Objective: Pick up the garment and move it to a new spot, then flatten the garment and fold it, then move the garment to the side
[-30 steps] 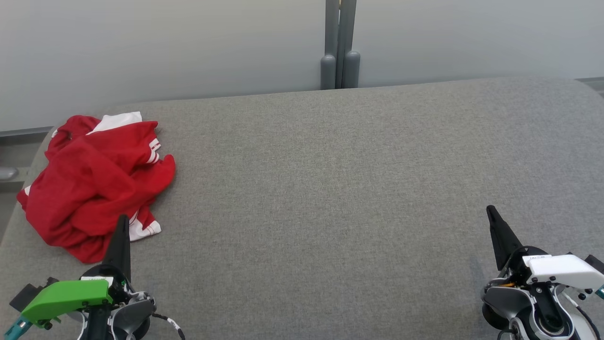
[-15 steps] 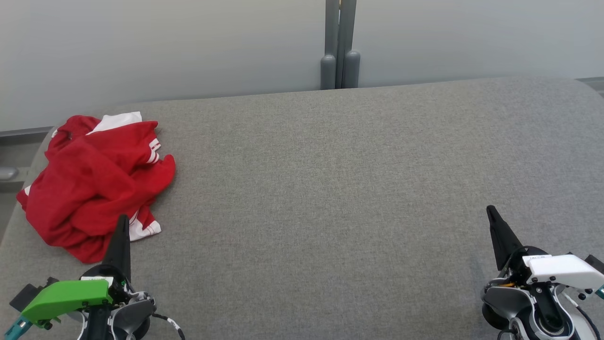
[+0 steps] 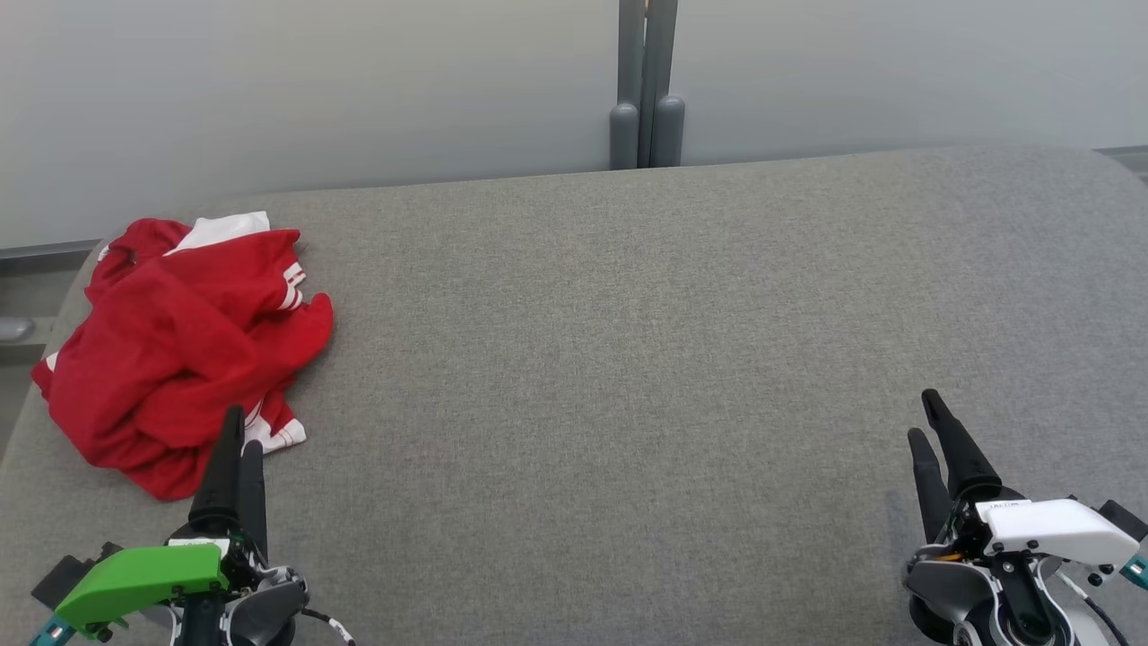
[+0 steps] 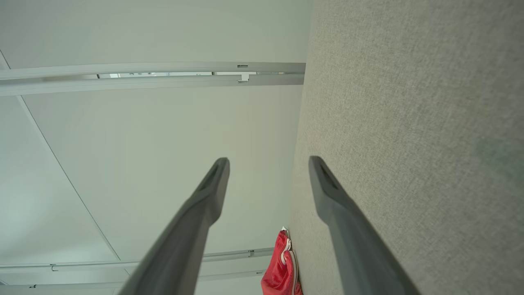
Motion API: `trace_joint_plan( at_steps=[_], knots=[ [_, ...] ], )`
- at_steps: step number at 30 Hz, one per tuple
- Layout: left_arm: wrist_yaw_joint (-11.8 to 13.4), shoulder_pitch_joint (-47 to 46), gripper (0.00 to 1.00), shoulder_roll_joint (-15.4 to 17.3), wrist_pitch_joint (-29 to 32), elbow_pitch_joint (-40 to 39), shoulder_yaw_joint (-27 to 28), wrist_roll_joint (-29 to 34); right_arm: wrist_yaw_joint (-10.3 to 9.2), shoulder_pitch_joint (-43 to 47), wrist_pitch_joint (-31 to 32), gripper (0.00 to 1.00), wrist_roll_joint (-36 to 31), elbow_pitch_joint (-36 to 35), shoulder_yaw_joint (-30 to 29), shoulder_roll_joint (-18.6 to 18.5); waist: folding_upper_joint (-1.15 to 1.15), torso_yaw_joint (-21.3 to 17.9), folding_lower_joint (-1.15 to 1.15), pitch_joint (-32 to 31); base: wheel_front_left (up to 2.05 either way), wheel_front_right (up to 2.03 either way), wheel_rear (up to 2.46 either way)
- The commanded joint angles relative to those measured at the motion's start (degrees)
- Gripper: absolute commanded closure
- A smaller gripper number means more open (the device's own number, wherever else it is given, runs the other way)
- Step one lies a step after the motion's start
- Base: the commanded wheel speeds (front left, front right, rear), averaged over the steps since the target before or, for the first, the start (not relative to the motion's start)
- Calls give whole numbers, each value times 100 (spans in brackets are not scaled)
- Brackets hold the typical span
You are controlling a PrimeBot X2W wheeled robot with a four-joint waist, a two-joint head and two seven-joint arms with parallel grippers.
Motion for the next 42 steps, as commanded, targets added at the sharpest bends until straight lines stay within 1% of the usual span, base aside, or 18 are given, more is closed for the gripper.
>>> trace_joint_plan(
  at_steps=[1, 5, 6, 10, 24, 28, 32, 33, 42],
  knots=[
    [0, -24, 0, 65, -94, -135, -58, 119, 2, -92, -103, 0, -187, -148, 90, -82, 0, -1, 0, 3, 0, 0, 0],
    [0, -9, 0, 136, -247, -137, -180, 396, 2, -122, -222, 0, -647, -186, 167, -146, 0, -5, 0, 7, 0, 0, 0],
    [0, -9, 0, 136, -247, -137, -180, 396, 2, -122, -222, 0, -647, -186, 167, -146, 0, -5, 0, 7, 0, 0, 0],
    [0, -15, 0, 218, -370, -83, -299, 819, 2, -140, -321, 0, -1318, -278, 153, -149, 0, -5, 0, 12, 0, 0, 0],
    [1, -5, 0, 195, -695, -99, -185, 2970, 3, -180, -635, 0, -3717, -502, 401, -322, 0, 10, 0, 23, 0, 0, 0],
    [25, 28, 0, 192, -780, -117, -106, 3601, 3, -185, -715, 0, -4178, -553, 484, -355, 0, 4, 0, 24, 0, 0, 0],
    [40, 64, 0, 143, -859, -155, -51, 4091, 3, -190, -794, 0, -4581, -566, 533, -390, 0, 2, 0, 25, 0, 0, 0],
    [38, 72, 0, 131, -901, -160, -43, 4317, 3, -189, -830, 0, -4776, -545, 546, -409, 0, 4, 0, 25, 0, 0, 0],
    [22, 91, 0, 105, -1066, -206, -27, 5112, 3, -212, -995, 0, -5538, -511, 638, -451, 0, 1, 0, 33, 0, 0, 0]
  ],
)
